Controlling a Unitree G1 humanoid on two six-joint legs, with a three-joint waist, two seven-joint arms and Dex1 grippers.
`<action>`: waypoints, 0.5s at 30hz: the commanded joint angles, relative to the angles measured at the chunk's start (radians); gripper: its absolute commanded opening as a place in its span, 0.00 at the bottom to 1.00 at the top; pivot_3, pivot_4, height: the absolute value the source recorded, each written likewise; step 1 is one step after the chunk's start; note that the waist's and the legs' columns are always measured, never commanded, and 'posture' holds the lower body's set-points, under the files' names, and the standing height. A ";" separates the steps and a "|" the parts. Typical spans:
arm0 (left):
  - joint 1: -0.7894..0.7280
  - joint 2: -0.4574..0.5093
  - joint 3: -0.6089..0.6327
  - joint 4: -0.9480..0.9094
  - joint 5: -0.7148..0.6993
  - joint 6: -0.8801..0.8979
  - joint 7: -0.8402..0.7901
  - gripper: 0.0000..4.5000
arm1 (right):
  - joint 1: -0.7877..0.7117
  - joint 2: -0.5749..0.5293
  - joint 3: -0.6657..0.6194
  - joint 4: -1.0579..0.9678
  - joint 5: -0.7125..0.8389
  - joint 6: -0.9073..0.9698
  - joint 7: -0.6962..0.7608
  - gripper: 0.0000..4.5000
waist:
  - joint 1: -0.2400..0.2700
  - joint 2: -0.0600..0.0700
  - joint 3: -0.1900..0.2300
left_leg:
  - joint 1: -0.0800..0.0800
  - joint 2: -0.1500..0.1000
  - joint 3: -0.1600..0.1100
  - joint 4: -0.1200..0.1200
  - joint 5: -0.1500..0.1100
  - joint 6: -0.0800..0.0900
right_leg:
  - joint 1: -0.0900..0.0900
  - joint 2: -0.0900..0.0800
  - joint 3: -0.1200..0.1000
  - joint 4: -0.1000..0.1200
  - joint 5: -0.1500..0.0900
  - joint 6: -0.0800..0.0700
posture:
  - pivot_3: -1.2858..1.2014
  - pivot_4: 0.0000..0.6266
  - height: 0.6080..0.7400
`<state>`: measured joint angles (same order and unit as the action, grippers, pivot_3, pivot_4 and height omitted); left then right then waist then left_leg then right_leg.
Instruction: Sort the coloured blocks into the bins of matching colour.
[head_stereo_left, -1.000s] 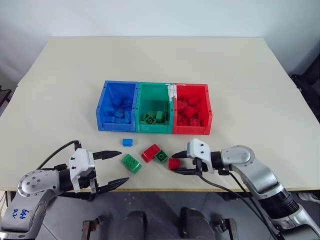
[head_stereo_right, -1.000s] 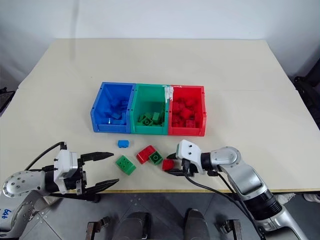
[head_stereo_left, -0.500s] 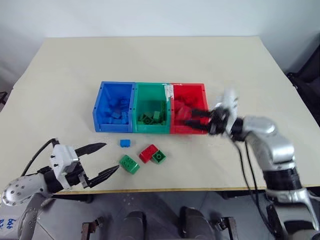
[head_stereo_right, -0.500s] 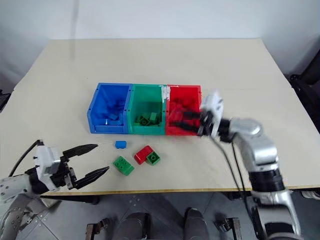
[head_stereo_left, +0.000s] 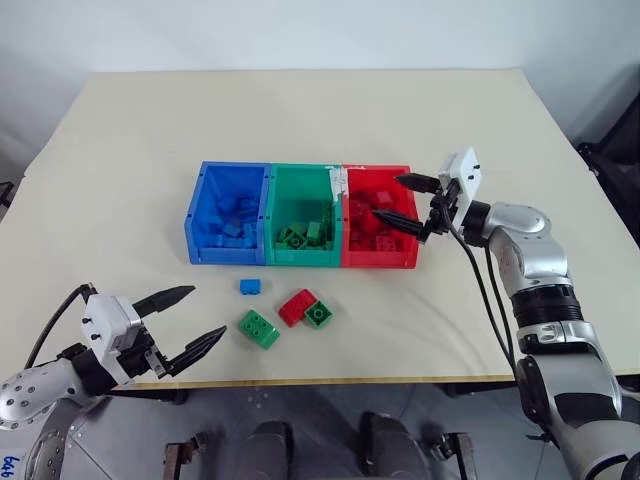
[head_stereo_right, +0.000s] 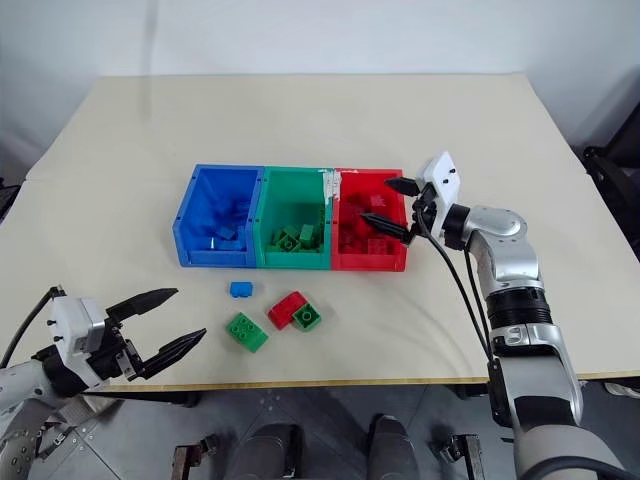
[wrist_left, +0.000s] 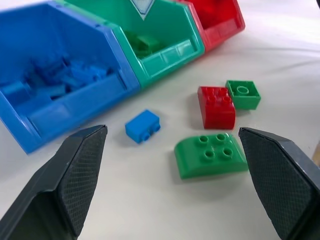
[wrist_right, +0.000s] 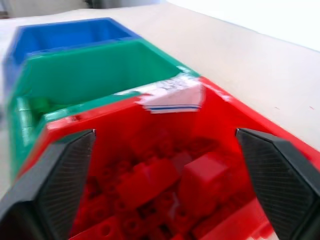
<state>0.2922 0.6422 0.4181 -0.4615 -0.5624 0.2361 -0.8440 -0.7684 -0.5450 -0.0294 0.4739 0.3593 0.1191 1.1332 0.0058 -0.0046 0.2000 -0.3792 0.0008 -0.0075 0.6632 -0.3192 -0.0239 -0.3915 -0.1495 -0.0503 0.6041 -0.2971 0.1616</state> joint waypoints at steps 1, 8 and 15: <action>-0.065 0.018 -0.048 0.005 0.009 -0.001 -0.012 1.00 | 0.132 -0.101 -0.077 -0.191 0.103 0.064 0.120 1.00 | 0.012 0.000 0.000 | -0.001 0.000 0.000 0.001 0.000 0.000 | 0.000 0.000 0.000 -0.001 0.000 0.000 | 0.52 0.24 1.00; -0.240 0.016 -0.206 0.103 0.096 -0.077 -0.077 1.00 | 0.398 -0.243 -0.134 -0.296 0.071 -0.048 0.192 1.00 | 0.007 0.000 0.000 | -0.001 0.000 0.001 0.003 -0.001 0.001 | 0.000 0.000 0.000 0.000 0.001 0.001 | 0.52 0.24 1.00; -0.296 0.048 -0.272 0.174 0.112 -0.111 -0.175 1.00 | 0.519 -0.218 -0.086 -0.462 0.099 0.012 0.191 1.00 | -0.012 0.000 0.000 | 0.000 0.001 0.003 0.002 0.000 0.001 | -0.001 0.000 0.001 0.000 0.001 0.001 | 0.52 0.24 1.00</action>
<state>0.0035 0.6791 0.1378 -0.2862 -0.4502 0.1501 -1.0044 -0.2369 -0.7728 -0.1352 0.0926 0.4284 0.1144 1.3218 -0.0066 -0.0045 0.2000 -0.3790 0.0017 -0.0038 0.6658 -0.3196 -0.0231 -0.3921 -0.1494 -0.0492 0.6047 -0.2964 0.1629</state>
